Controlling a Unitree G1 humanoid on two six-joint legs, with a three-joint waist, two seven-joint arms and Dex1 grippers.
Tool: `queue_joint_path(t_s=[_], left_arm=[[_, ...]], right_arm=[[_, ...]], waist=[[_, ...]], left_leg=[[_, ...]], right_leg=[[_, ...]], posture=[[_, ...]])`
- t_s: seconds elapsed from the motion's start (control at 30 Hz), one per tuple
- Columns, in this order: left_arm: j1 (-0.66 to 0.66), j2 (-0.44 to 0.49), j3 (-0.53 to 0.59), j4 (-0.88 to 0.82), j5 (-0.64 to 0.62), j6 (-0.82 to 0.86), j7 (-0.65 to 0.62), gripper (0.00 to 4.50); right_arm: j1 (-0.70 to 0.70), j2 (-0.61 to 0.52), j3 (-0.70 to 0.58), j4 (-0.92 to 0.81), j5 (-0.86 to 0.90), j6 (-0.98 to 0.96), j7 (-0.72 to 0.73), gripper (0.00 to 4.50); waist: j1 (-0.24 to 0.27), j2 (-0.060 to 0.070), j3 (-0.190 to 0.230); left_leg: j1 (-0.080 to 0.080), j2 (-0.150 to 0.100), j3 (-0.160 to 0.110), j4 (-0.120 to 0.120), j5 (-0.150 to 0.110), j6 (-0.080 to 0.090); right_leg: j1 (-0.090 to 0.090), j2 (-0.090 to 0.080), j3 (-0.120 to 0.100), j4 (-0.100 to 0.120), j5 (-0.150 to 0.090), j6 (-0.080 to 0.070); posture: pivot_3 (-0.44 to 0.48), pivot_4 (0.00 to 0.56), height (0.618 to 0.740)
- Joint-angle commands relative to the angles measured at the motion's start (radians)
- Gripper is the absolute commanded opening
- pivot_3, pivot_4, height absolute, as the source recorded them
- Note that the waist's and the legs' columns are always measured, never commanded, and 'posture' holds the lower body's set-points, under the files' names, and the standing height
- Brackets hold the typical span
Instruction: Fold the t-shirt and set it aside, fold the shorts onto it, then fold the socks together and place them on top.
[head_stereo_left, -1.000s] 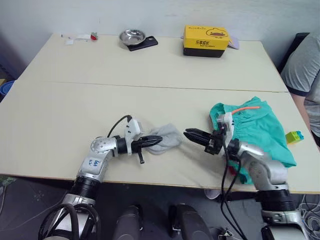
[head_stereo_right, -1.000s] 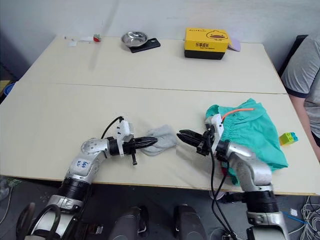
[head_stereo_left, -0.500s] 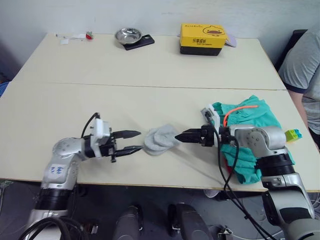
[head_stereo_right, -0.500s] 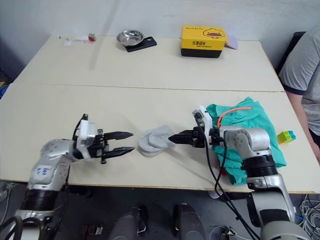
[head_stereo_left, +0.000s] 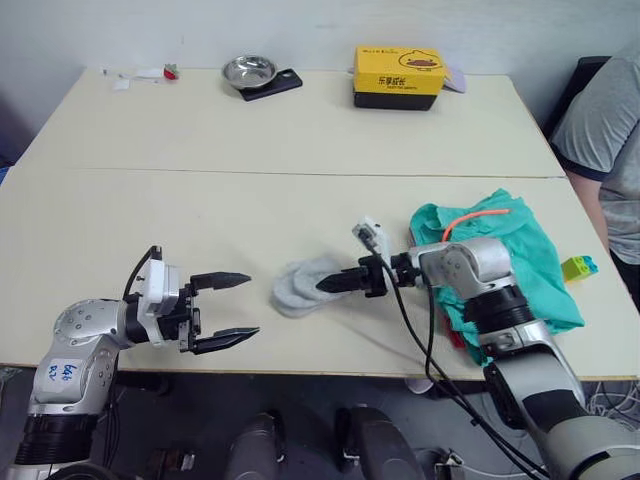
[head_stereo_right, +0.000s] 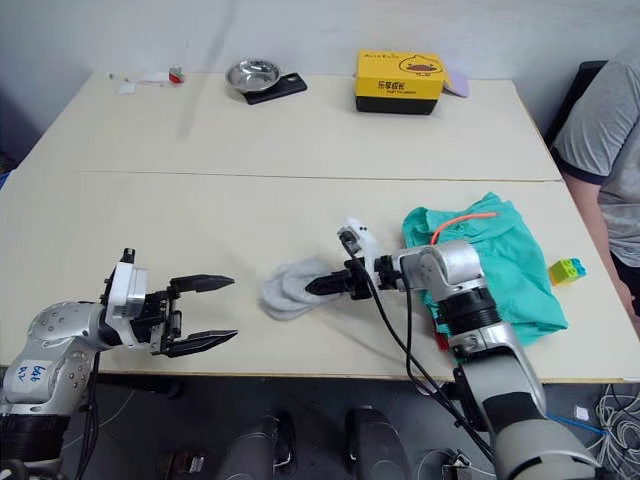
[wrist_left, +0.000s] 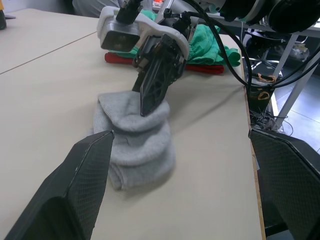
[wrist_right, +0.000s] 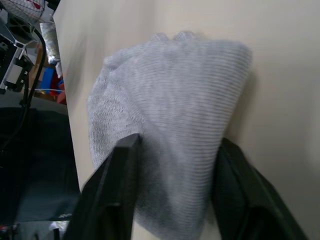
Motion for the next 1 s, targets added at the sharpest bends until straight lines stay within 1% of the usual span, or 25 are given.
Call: queue_joint_path(t_s=[0.03, 0.1, 0.13, 0.17, 0.27, 0.4, 0.5, 0.53, 0.67, 0.73, 0.8, 0.93, 1.0], left_arm=[[0.015, 0.000, 0.005, -0.036, -0.016, -0.002, 0.005, 4.50], [0.013, -0.004, 0.001, -0.033, -0.013, -0.005, 0.009, 4.50], [0.008, -0.006, -0.002, -0.030, -0.013, -0.005, 0.010, 4.50], [0.006, -0.009, -0.006, -0.031, -0.013, -0.005, 0.013, 4.50], [-0.021, -0.031, -0.019, -0.027, -0.019, 0.002, 0.030, 4.50], [-0.058, -0.069, -0.023, -0.039, -0.051, 0.037, 0.059, 4.50], [-0.087, -0.092, -0.032, -0.041, -0.065, 0.059, 0.077, 4.50], [-0.094, -0.097, -0.035, -0.040, -0.067, 0.063, 0.080, 4.50], [-0.122, -0.106, -0.054, -0.014, -0.062, 0.069, 0.067, 4.50], [-0.138, -0.109, -0.061, 0.001, -0.059, 0.070, 0.057, 4.50], [-0.153, -0.113, -0.066, 0.015, -0.057, 0.072, 0.051, 4.50], [-0.185, -0.118, -0.082, 0.036, -0.054, 0.075, 0.033, 4.50], [-0.202, -0.110, -0.082, 0.042, -0.064, 0.089, 0.027, 4.50]], right_arm=[[0.018, -0.012, -0.061, -0.032, 0.019, 0.028, -0.023, 0.76], [0.027, -0.017, -0.085, -0.049, 0.028, 0.042, -0.035, 0.15], [0.033, -0.023, -0.101, -0.068, 0.035, 0.047, -0.039, 0.07], [0.039, -0.029, -0.111, -0.082, 0.040, 0.049, -0.039, 0.07], [0.062, -0.077, -0.221, -0.206, 0.117, 0.112, -0.042, 0.07], [0.077, -0.171, -0.413, -0.365, 0.253, 0.268, -0.055, 0.07], [0.080, -0.286, -0.561, -0.429, 0.322, 0.377, -0.058, 0.07], [0.087, -0.328, -0.595, -0.437, 0.340, 0.394, -0.058, 0.07], [0.126, -0.521, -0.689, -0.405, 0.337, 0.397, -0.053, 0.07], [0.144, -0.601, -0.696, -0.353, 0.316, 0.387, -0.044, 0.07], [0.183, -0.673, -0.661, -0.317, 0.298, 0.333, -0.001, 0.07], [0.220, -0.774, -0.580, -0.137, 0.199, 0.177, 0.057, 0.07], [0.221, -0.807, -0.523, -0.059, 0.142, 0.090, 0.089, 0.07]], waist=[[0.002, 0.000, 0.000], [0.004, 0.000, 0.000], [0.004, 0.000, 0.000], [0.007, 0.000, 0.000], [0.015, 0.001, 0.000], [0.018, 0.001, 0.001], [0.022, 0.001, 0.001], [0.023, 0.001, 0.001], [0.026, 0.002, 0.001], [0.027, 0.001, 0.001], [0.030, 0.002, 0.001], [0.030, 0.001, 0.001], [0.030, 0.002, 0.001]], left_leg=[[0.000, 0.000, 0.000, 0.000, 0.000, 0.000], [0.000, 0.000, 0.000, 0.000, 0.000, 0.000], [0.000, 0.000, 0.000, 0.001, 0.000, 0.000], [0.000, 0.000, 0.000, 0.001, 0.000, 0.000], [-0.001, -0.001, -0.001, 0.001, -0.002, -0.003], [-0.005, -0.001, -0.001, 0.001, 0.000, 0.001], [-0.011, -0.001, -0.002, 0.001, 0.000, 0.001], [-0.014, -0.001, -0.001, 0.002, 0.000, 0.002], [-0.015, -0.001, 0.000, 0.005, 0.000, 0.002], [-0.015, -0.001, 0.000, 0.006, 0.000, 0.002], [-0.014, -0.001, 0.000, 0.006, 0.000, 0.003], [-0.014, -0.001, 0.002, 0.007, 0.001, 0.004], [-0.014, -0.002, 0.003, 0.008, 0.001, 0.004]], right_leg=[[0.000, 0.000, 0.000, 0.000, 0.000, 0.000], [0.000, 0.000, 0.000, -0.001, 0.000, 0.000], [0.000, 0.000, 0.000, 0.000, 0.000, 0.000], [0.000, 0.000, 0.000, 0.000, 0.000, 0.000], [0.000, -0.001, 0.000, -0.001, 0.000, 0.000], [-0.003, -0.001, 0.000, -0.002, 0.000, 0.001], [-0.009, -0.001, -0.001, -0.002, 0.000, 0.001], [-0.012, 0.000, -0.001, -0.001, 0.000, 0.001], [-0.012, 0.001, -0.001, -0.001, 0.000, 0.001], [-0.012, 0.001, 0.000, -0.001, 0.001, 0.002], [-0.012, 0.001, 0.000, -0.001, 0.001, 0.003], [-0.012, 0.001, 0.002, -0.001, 0.002, 0.005], [-0.012, 0.002, 0.004, -0.001, 0.003, 0.006]], posture=[[0.000, 0.150, 0.740], [0.000, 0.150, 0.740], [0.000, 0.150, 0.740], [0.000, 0.150, 0.740], [0.000, 0.150, 0.740], [0.000, 0.150, 0.740], [0.000, 0.150, 0.740], [0.000, 0.150, 0.740], [0.000, 0.150, 0.740], [0.000, 0.150, 0.740], [0.000, 0.150, 0.740], [0.000, 0.150, 0.740], [0.000, 0.150, 0.740]])
